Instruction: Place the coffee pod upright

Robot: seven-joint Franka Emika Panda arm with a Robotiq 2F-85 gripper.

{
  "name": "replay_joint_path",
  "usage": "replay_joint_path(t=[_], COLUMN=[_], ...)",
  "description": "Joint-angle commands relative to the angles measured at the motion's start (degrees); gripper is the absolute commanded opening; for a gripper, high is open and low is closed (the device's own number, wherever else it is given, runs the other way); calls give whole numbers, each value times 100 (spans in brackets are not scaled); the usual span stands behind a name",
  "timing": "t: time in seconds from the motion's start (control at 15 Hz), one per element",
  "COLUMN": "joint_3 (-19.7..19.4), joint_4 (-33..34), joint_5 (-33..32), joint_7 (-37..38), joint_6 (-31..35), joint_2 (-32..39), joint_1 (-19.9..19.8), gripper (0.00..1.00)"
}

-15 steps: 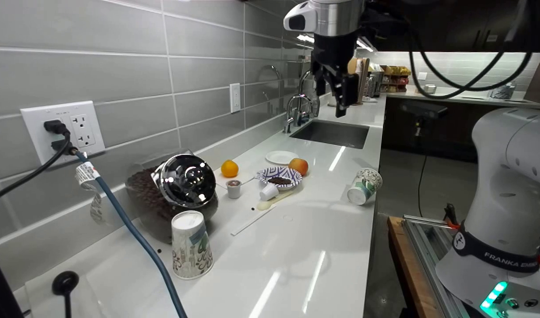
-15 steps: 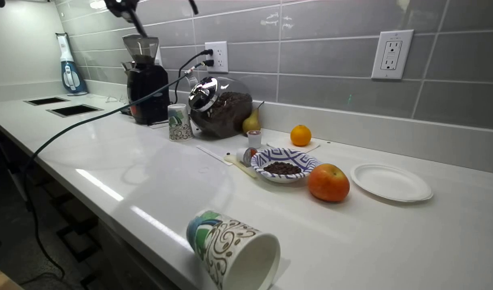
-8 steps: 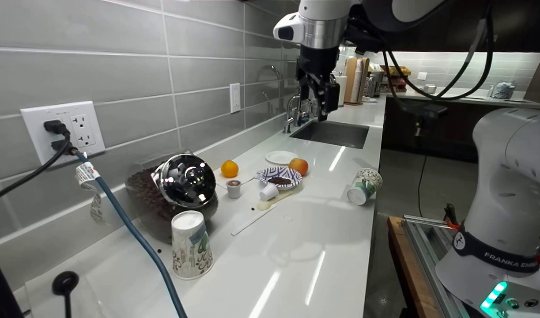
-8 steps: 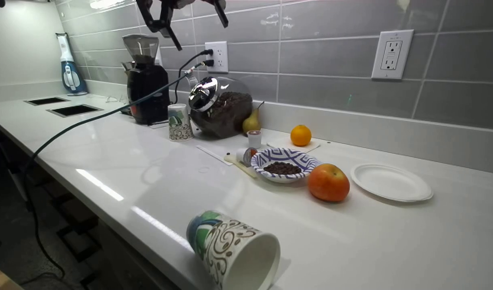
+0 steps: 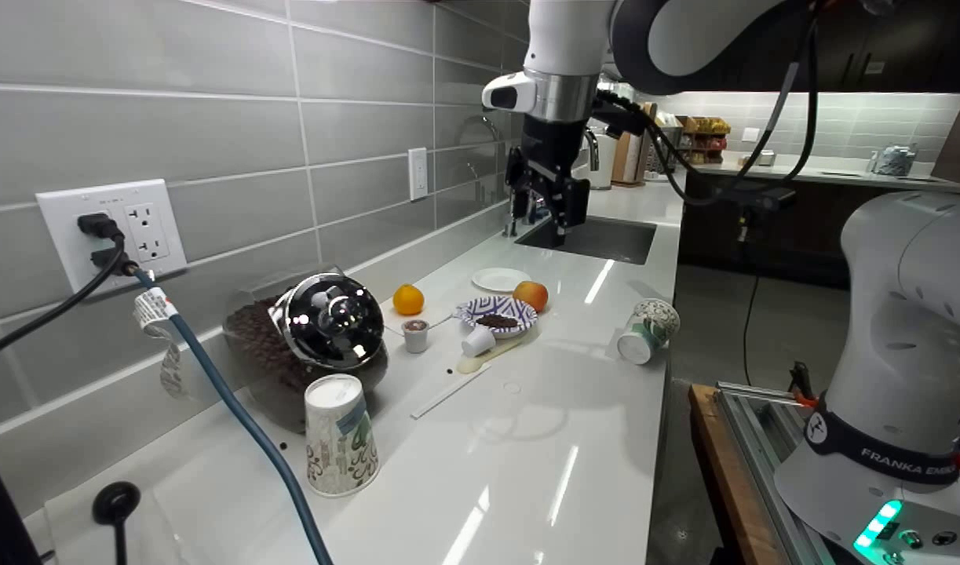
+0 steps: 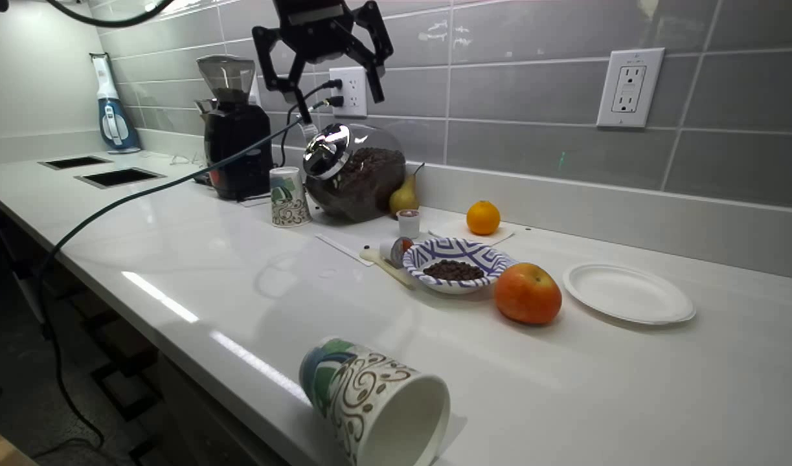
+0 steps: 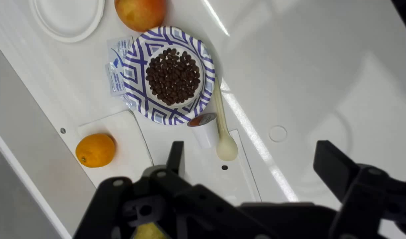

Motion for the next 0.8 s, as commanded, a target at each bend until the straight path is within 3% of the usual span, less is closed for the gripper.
replay_joint_path(t=[0.0, 0.13, 0.2, 0.47, 0.73], joint_3=[-70, -116, 78, 138, -121], joint_4=[-335, -530, -377, -421, -524], joint_5=[143, 27, 112, 95, 263], joint_7=[-440, -541, -381, -383, -1122], joint_6=[883, 1625, 1055, 1172, 1819], joint_2=[247, 460, 290, 358, 822], joint_1=[-164, -272, -319, -401, -343], gripper=[100, 100, 100, 100, 100])
